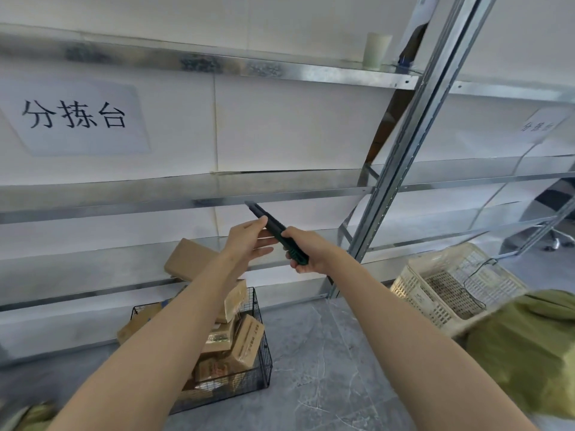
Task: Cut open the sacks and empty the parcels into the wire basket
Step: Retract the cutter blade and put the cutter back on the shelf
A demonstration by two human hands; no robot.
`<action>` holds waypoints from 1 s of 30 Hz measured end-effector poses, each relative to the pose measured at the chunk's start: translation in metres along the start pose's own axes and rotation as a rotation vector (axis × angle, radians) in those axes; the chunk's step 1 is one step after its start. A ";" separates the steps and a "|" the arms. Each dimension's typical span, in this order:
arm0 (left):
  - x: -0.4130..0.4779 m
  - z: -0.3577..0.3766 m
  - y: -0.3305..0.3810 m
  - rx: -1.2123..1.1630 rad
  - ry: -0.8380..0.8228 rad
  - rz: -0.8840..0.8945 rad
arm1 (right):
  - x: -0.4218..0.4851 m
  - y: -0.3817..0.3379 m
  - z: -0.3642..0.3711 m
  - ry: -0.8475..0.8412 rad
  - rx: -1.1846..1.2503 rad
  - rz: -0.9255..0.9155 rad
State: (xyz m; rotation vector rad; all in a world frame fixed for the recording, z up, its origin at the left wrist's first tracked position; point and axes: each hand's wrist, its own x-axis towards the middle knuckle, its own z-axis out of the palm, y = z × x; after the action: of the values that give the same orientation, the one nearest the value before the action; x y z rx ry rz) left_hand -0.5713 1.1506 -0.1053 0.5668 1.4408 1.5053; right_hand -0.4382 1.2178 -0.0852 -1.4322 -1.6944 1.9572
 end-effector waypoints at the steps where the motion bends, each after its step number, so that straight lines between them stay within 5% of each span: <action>1: 0.011 0.001 0.004 -0.005 0.007 -0.003 | 0.008 -0.006 -0.003 -0.014 0.001 -0.005; 17: 0.125 -0.005 0.041 -0.059 0.035 -0.038 | 0.102 -0.067 -0.028 -0.177 0.069 -0.076; 30: 0.240 0.038 0.045 -0.041 0.235 -0.080 | 0.225 -0.088 -0.096 0.220 -0.546 -0.419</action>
State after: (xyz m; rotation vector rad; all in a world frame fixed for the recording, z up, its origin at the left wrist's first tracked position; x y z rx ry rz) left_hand -0.6609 1.3799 -0.1206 0.3106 1.5874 1.5739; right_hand -0.5220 1.4618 -0.1197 -1.2315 -2.2893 1.1282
